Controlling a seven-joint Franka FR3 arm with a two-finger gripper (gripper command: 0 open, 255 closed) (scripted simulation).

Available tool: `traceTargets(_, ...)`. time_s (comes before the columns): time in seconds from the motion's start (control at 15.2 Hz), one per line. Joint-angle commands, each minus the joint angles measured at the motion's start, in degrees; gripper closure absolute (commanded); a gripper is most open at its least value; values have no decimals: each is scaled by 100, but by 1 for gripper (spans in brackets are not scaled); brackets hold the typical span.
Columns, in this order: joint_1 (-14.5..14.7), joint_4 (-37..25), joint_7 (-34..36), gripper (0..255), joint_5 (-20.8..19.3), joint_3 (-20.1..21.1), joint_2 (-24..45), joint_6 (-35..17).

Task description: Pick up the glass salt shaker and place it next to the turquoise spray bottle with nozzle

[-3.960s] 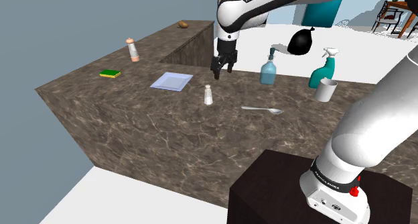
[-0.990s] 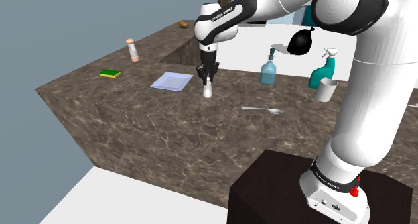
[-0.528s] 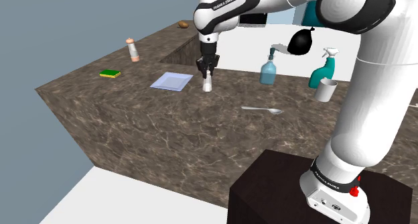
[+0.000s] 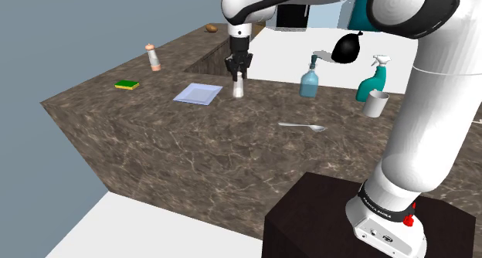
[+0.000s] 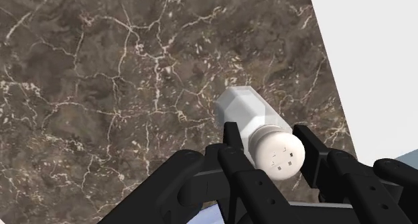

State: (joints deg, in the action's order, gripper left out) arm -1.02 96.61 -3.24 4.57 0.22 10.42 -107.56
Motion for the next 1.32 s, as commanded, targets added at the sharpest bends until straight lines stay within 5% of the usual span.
traceTargets(0.0,-3,-96,6,255,-3,-2,-38,136)
traceTargets(1.25,-15,-1758,108,255,-20,-7,104,1653)
